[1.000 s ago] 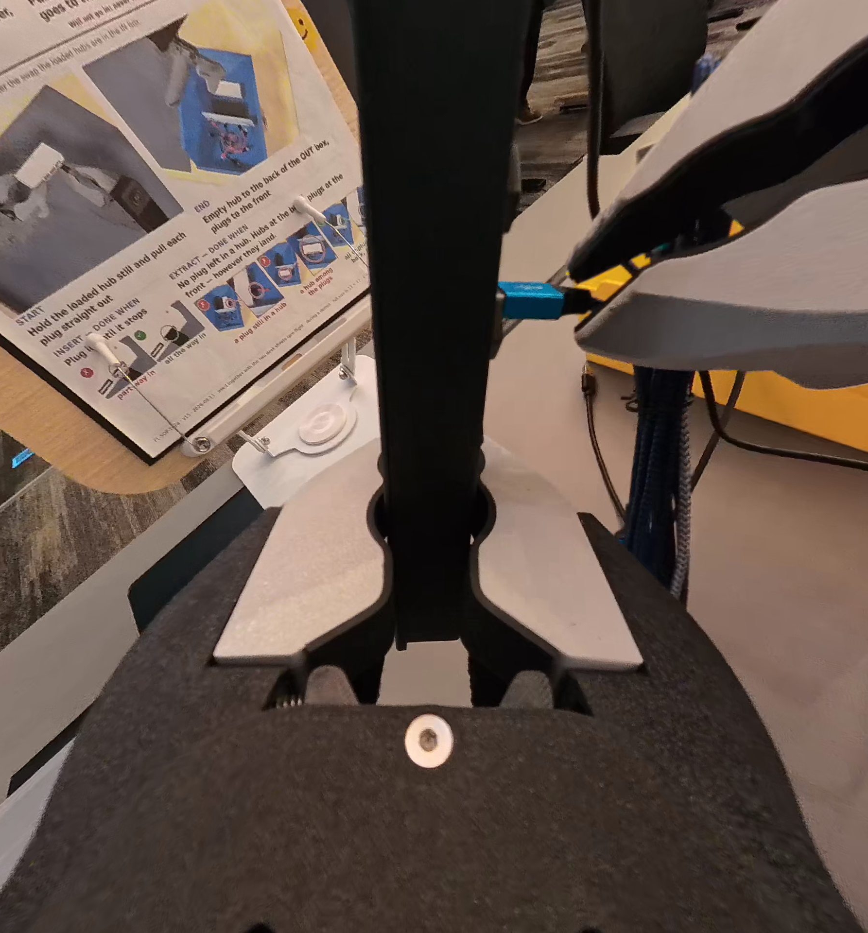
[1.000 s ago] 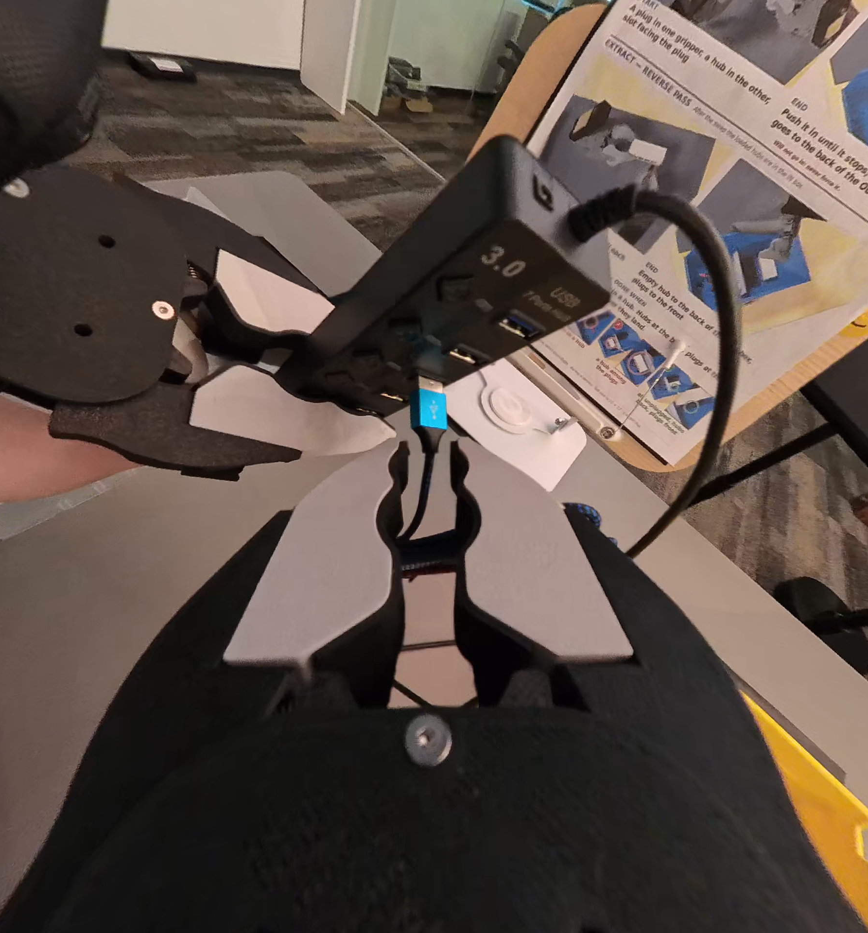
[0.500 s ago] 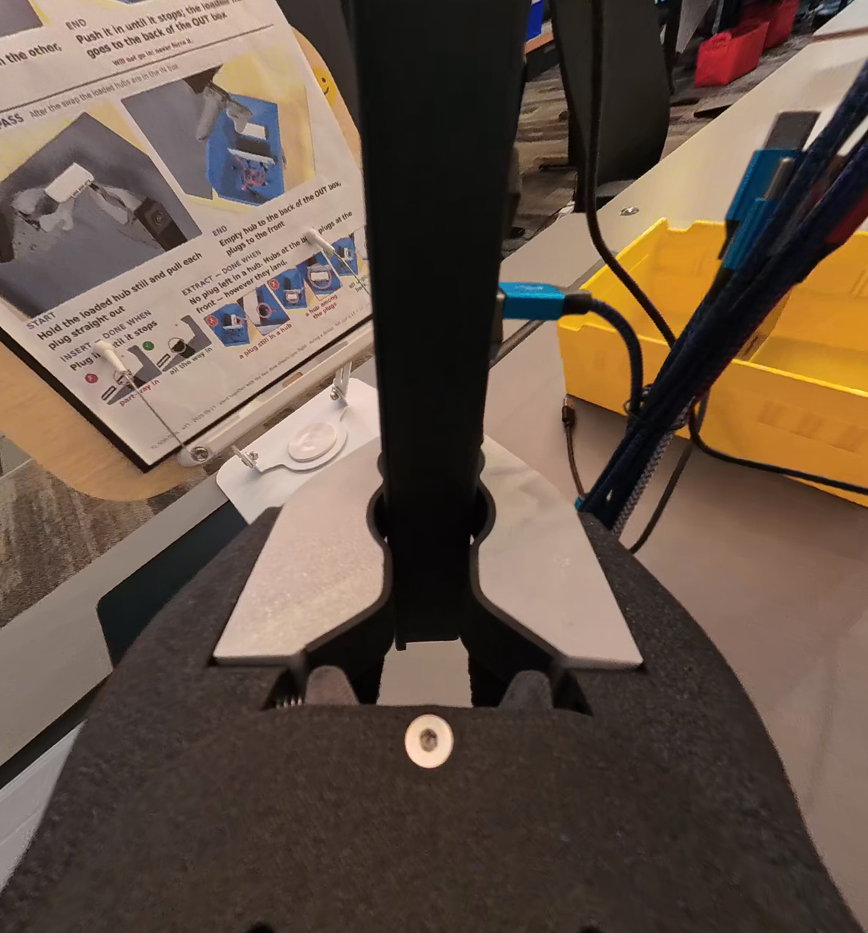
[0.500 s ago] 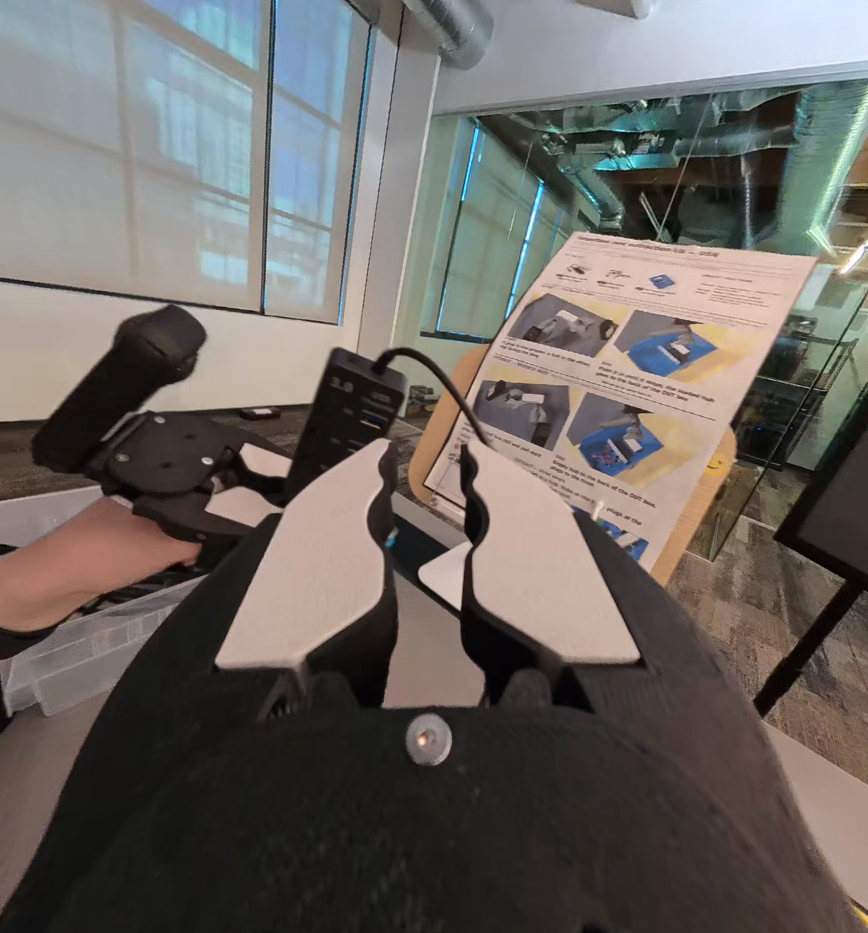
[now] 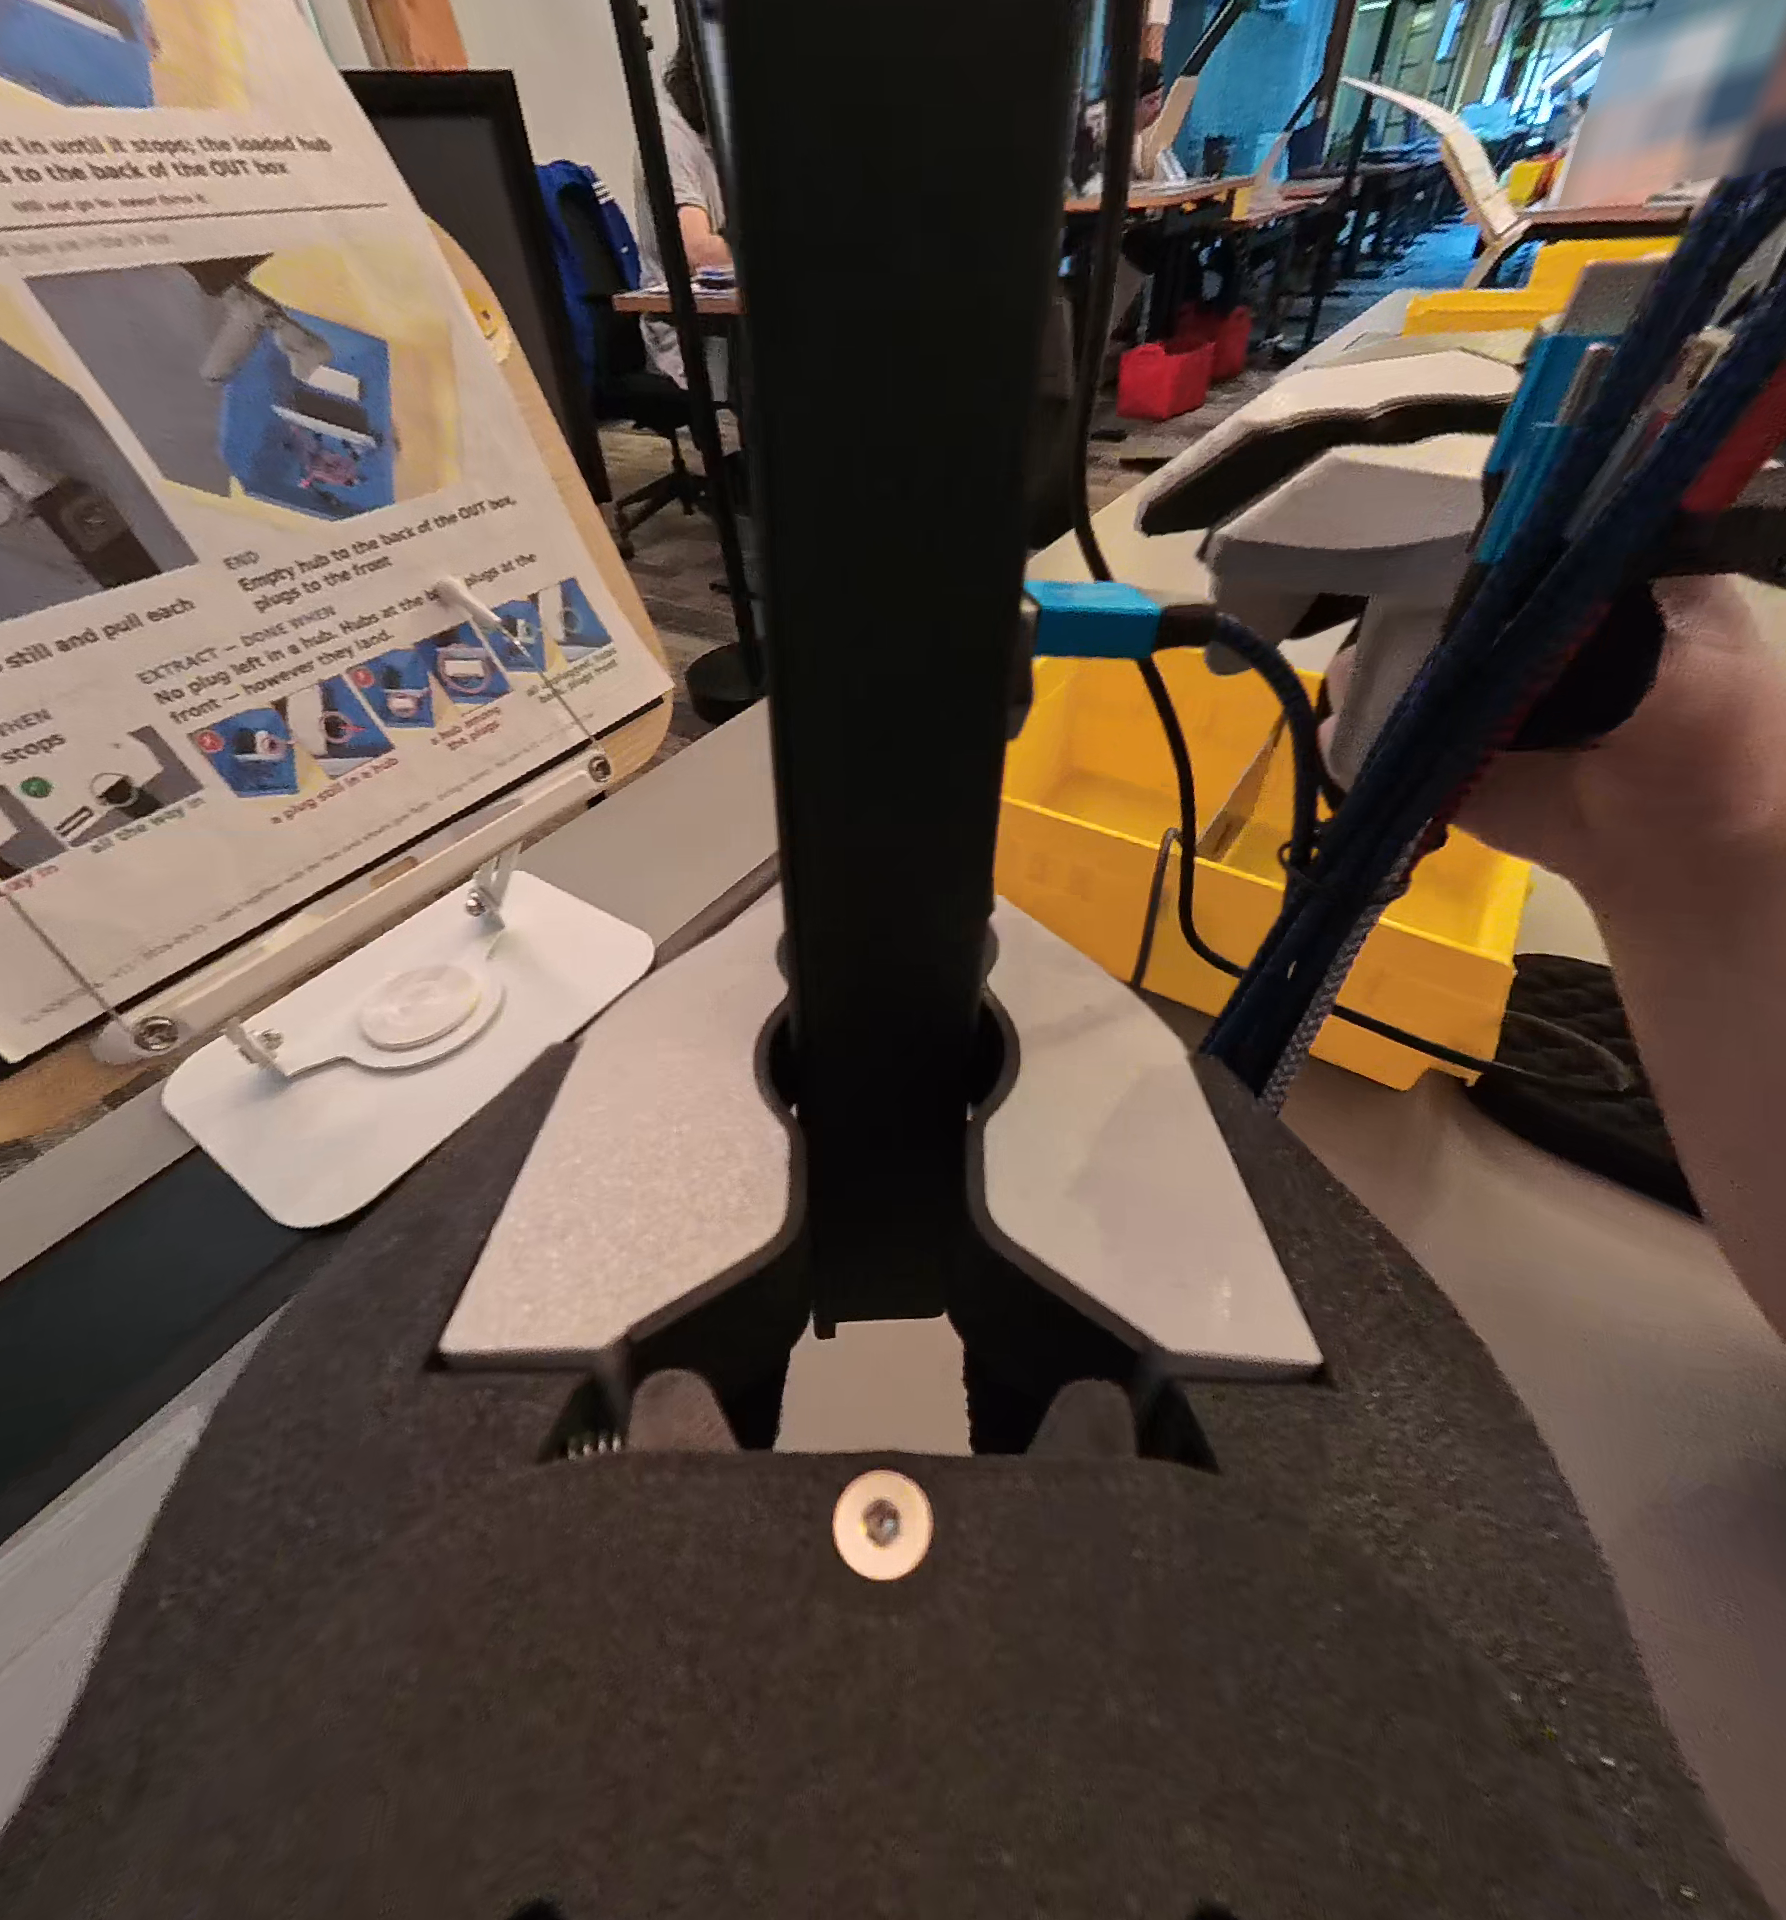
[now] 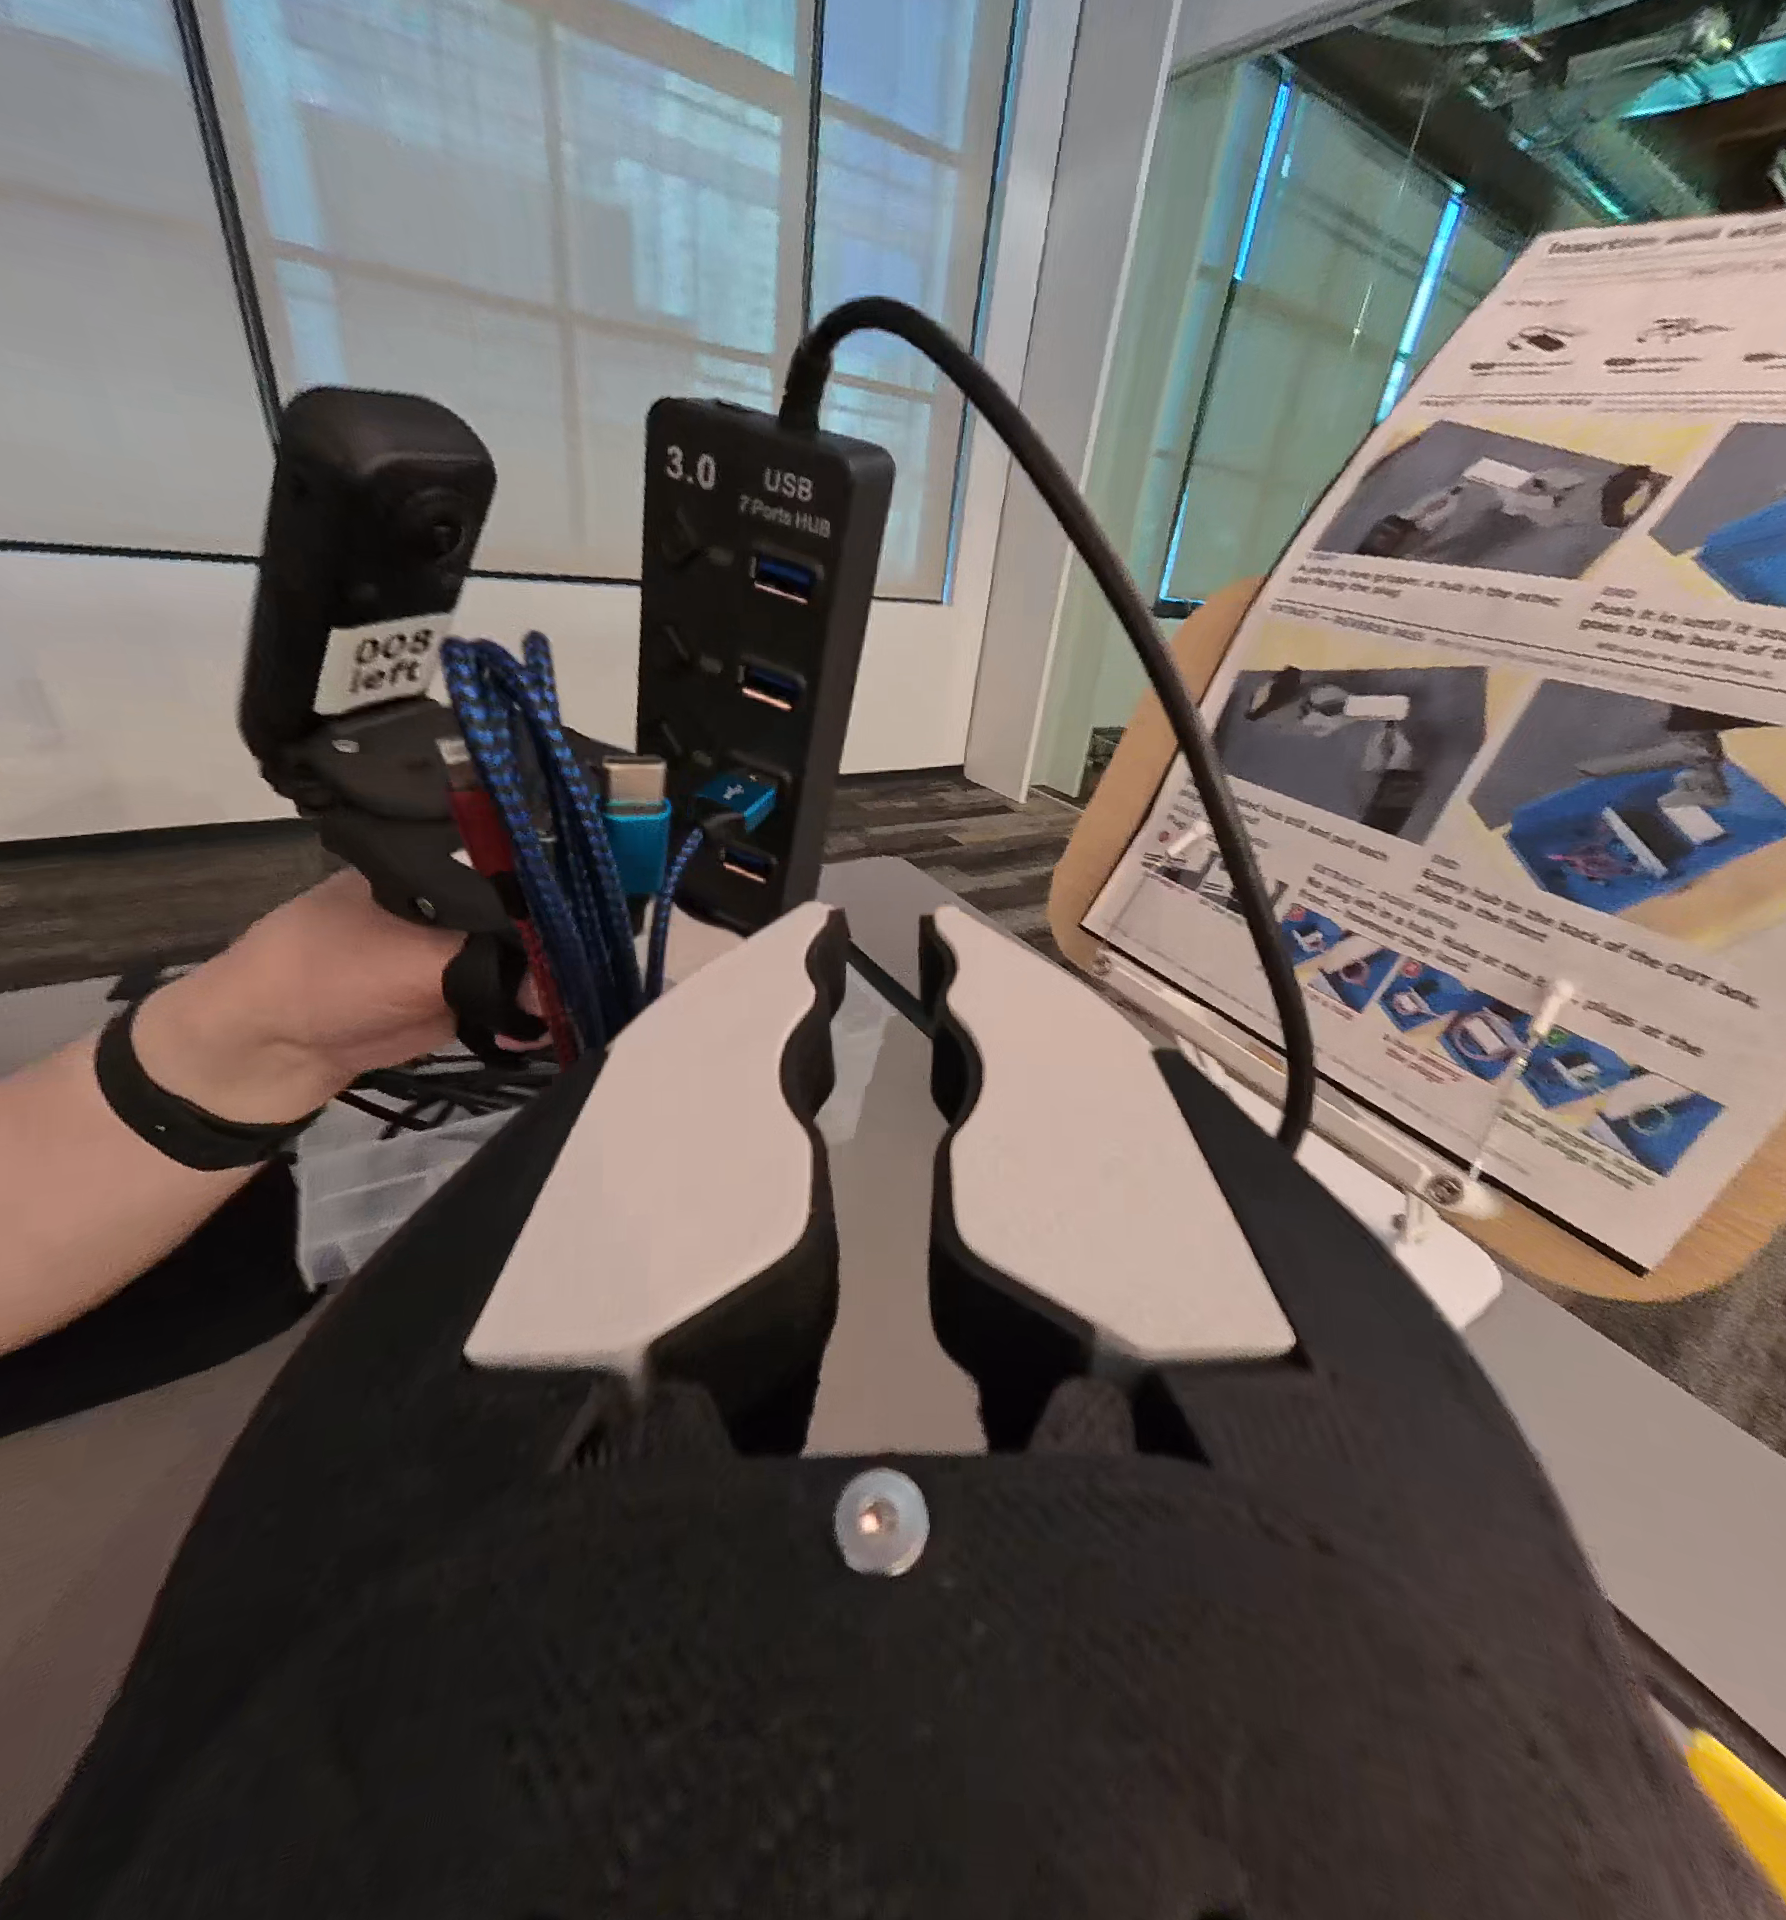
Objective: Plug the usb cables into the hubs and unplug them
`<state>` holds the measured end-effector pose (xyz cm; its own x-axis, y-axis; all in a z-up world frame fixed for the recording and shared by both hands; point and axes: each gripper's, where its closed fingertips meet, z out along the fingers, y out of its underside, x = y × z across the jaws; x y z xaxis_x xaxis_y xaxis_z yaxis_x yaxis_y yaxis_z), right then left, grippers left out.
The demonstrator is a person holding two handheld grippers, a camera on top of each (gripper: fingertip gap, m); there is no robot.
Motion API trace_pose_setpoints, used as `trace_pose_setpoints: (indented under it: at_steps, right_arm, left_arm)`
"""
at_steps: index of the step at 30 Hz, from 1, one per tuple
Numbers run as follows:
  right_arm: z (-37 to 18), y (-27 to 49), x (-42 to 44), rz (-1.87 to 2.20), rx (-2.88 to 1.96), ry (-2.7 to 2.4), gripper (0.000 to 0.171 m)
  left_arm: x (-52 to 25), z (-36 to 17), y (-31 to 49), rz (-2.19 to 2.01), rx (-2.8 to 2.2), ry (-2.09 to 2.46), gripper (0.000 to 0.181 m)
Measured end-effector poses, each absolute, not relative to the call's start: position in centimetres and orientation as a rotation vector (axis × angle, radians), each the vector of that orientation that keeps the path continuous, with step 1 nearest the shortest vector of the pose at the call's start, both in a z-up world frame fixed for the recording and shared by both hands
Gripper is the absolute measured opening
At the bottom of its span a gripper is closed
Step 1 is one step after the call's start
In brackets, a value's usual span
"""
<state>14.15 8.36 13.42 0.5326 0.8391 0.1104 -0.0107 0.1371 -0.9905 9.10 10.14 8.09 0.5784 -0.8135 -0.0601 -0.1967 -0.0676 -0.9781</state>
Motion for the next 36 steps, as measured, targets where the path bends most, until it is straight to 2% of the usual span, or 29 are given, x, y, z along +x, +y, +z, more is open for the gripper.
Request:
trace_pose_setpoints:
  at_steps: [11, 17, 36]
  right_arm:
    - [14.8, 7.1, 13.3, 0.980, -1.362, -0.712, 0.021]
    - [12.4, 7.6, 12.4, 0.877, -1.528, -0.775, 0.029]
    - [11.7, 8.9, 10.6, 0.644, -1.544, -0.762, 0.024]
  left_arm:
    - [9.4, 7.7, 10.1, -0.553, -1.605, 0.890, 0.025]
    - [9.7, 6.6, 10.4, -0.511, -1.649, 0.904, 0.025]
    - [10.1, 6.3, 11.1, -0.491, -1.633, 0.838, 0.025]
